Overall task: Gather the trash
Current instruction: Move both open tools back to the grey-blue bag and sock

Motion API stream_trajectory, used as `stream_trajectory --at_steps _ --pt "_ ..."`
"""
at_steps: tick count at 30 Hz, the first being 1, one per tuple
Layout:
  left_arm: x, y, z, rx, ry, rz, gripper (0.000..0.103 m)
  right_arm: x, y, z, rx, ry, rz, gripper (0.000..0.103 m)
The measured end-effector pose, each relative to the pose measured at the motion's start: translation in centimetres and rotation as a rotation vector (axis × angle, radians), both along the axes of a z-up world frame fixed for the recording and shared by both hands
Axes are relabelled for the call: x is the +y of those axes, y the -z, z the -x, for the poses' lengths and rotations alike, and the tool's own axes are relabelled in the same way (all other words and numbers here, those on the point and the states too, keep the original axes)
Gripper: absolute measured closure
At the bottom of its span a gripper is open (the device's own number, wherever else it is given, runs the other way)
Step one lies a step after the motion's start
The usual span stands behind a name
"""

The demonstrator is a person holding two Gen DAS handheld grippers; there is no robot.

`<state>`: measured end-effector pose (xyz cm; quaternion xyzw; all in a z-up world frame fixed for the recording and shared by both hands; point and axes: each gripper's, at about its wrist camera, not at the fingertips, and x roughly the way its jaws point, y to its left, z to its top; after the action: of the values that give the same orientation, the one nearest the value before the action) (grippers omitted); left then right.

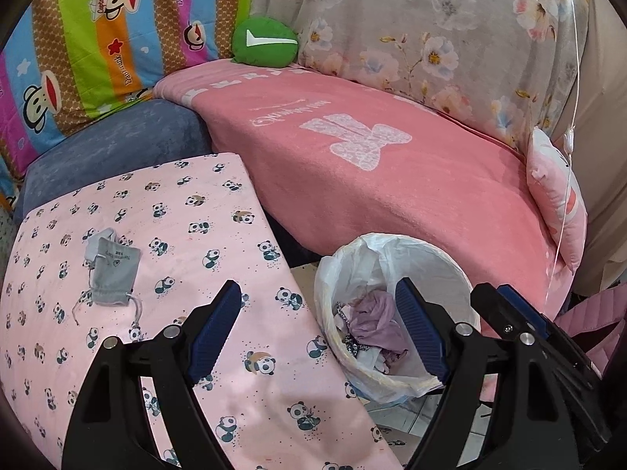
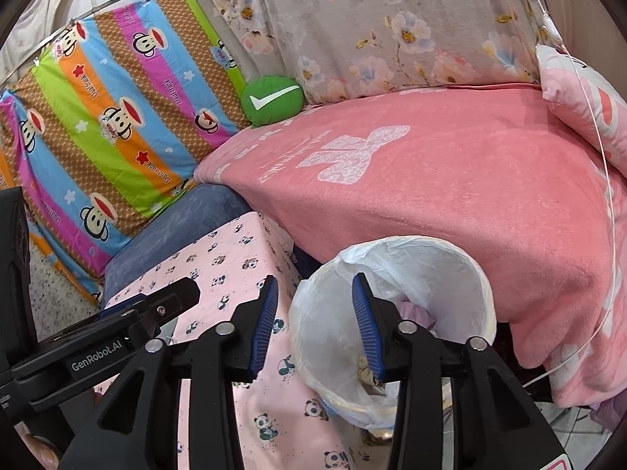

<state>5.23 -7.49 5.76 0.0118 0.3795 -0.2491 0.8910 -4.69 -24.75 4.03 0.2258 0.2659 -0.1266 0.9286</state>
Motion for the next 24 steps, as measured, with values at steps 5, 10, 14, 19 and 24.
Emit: stream_trajectory --at_steps 5,10,14,19,24 --pt "2.6 0.5 -0.8 0.018 -0.044 0.011 0.026 1.9 -0.1 -0.8 0.009 -0.034 0.011 0.057" --pt "5.4 1.2 -1.5 0.028 -0.089 0.005 0.026 4.6 0.1 -2.1 0.024 -0.076 0.023 0.053" --pt "8.0 1.9 -2.3 0.041 -0.131 -0.002 0.026 7.1 0.5 -3.6 0.046 -0.122 0.032 0.051" --pt "11.5 2.9 -3.4 0.062 -0.191 -0.008 0.026 10.5 1.1 -5.6 0.068 -0.175 0.044 0.044" --pt "15.3 4.1 -4.7 0.08 -0.252 -0.016 0.026 14.0 2.0 -7.9 0.098 -0.233 0.053 0.041"
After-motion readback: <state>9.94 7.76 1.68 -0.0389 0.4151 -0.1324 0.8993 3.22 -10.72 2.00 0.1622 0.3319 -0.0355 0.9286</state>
